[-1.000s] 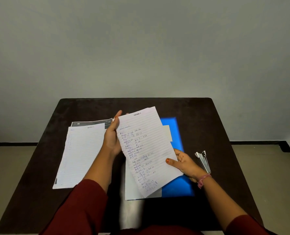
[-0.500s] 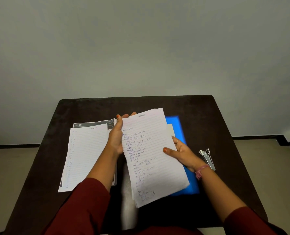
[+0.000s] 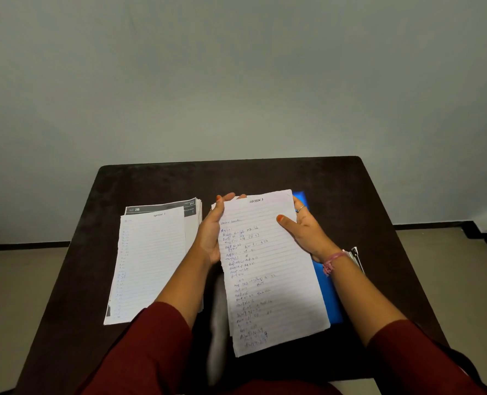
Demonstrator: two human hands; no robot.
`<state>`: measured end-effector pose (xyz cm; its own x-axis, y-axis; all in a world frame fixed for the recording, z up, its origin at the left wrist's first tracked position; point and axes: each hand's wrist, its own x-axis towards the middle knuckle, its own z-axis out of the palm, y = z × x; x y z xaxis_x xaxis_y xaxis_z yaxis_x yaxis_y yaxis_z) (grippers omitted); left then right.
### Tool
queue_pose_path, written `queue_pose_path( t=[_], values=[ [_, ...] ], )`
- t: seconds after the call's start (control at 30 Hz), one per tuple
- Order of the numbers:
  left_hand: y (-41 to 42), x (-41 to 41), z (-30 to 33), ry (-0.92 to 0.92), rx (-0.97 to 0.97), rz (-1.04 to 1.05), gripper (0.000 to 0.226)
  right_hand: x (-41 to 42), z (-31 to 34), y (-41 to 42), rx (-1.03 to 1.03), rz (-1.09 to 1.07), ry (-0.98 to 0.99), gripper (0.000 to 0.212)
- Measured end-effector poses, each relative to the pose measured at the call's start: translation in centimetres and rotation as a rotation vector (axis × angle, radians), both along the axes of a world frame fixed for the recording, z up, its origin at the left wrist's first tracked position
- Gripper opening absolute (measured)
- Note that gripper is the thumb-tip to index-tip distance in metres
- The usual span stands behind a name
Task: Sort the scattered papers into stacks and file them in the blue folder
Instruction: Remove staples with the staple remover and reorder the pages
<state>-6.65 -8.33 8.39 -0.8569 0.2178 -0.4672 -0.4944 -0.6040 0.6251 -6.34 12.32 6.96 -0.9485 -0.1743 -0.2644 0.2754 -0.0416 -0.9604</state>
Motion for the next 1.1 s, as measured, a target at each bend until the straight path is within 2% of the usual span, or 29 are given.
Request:
queue_pose_path(
  t=[0.2,0.43,0.6,0.87,1.1],
  values=[
    [0.1,0.0,0.3,-0.038,0.000,-0.004,0.030,0.2,-0.8,0.0,-0.066,-0.044,-0.060,0.040],
    [0.6,0.0,0.2,-0.081,0.113,-0.035,0.034,0.3,-1.6,0.2,-0.061,-0.084,-0.076,0.048],
    [0.8,-0.1,-0.2,-0.118,0.119,-0.041,0.033,0.3,-2.0,0.5,-0.053,-0.098,-0.066,0.039],
    [0.4,-0.3,-2.9,-0.141,-0.112,-0.059,0.032,0.5,-4.2,1.3,-0.022,-0.142,-0.126,0.038],
    [0.0,1.4,-5.8,-0.197,-0.358,-0.025,0.015,1.8,-6.8,2.8,0.020,-0.167,-0.222,0.027]
  ],
)
